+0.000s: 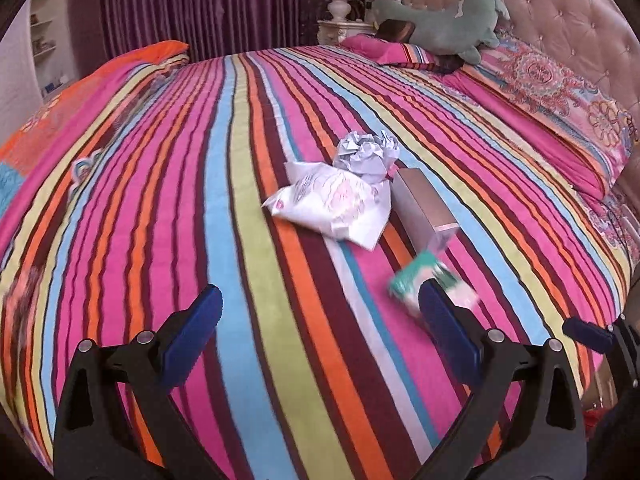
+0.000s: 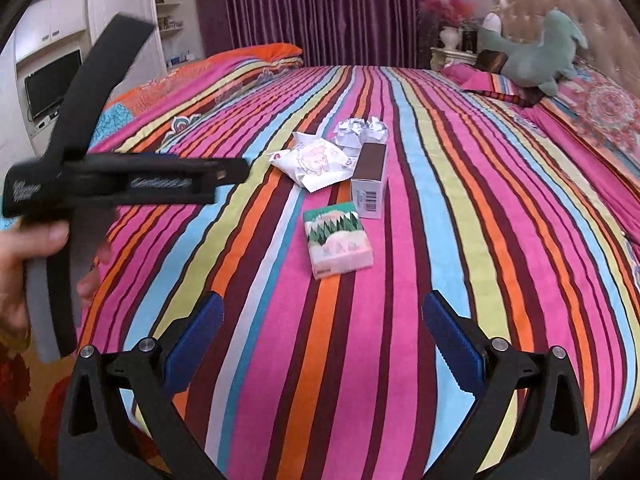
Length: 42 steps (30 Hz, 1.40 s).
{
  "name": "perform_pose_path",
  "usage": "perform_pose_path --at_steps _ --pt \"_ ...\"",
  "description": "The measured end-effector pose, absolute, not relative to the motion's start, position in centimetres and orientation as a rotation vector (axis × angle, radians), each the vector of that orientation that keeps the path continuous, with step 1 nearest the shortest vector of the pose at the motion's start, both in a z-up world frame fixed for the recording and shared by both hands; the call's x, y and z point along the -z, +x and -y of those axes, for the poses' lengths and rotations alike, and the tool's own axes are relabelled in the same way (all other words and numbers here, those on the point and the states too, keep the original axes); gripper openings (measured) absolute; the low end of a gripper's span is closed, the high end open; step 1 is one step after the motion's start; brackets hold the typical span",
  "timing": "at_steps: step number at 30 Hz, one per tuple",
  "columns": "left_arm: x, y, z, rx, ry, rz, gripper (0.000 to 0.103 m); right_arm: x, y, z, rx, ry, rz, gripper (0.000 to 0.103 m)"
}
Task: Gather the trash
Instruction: 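Grasp the white printed plastic bag with the left tool while the right grasps a green tissue packet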
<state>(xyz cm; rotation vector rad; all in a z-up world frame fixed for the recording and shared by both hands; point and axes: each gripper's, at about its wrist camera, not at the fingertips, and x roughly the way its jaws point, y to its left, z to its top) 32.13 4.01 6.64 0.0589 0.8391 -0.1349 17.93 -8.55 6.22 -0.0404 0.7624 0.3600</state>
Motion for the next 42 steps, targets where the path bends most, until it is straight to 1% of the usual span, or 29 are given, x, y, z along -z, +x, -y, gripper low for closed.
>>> perform_pose_path --at_steps 9,15,27,32,34,36,38,40,41,42 --pt "-6.0 38.8 -3.3 0.187 0.115 -0.855 0.096 -5.0 21.8 7.4 -0.379 -0.057 -0.8 0.095" --pt "-4.4 42.0 -2.1 0.215 0.168 -0.891 0.096 -4.2 23.6 7.0 -0.388 -0.07 -0.822 0.095" --pt "-1.4 47.2 -1.0 0.207 0.229 -0.95 0.096 -2.7 26.3 6.5 -0.388 -0.097 -0.862 0.095" --pt "-0.4 48.0 -0.6 0.187 0.231 -0.948 0.096 -1.9 27.4 5.9 -0.361 -0.11 -0.909 0.095" --pt "0.0 48.2 -0.5 0.171 0.234 -0.961 0.096 -1.5 27.7 5.8 -0.341 -0.118 -0.924 0.093" --pt "0.2 48.3 -0.7 0.172 0.208 -0.973 0.092 -1.0 27.8 5.8 -0.322 -0.132 -0.937 0.089" --pt "0.1 48.2 -1.0 0.176 0.176 -0.977 0.079 -1.0 27.4 5.5 -0.315 -0.16 -0.926 0.085" --pt "-0.2 47.8 -1.1 0.185 0.16 -0.97 0.068 -1.2 27.2 5.4 -0.32 -0.173 -0.915 0.062" --pt "-0.3 47.6 -1.0 0.186 0.164 -0.967 0.06 -1.4 27.0 5.3 -0.324 -0.174 -0.914 0.055" --pt "-0.5 47.3 -0.8 0.183 0.174 -0.962 0.058 -1.4 26.9 5.4 -0.32 -0.175 -0.916 0.048"
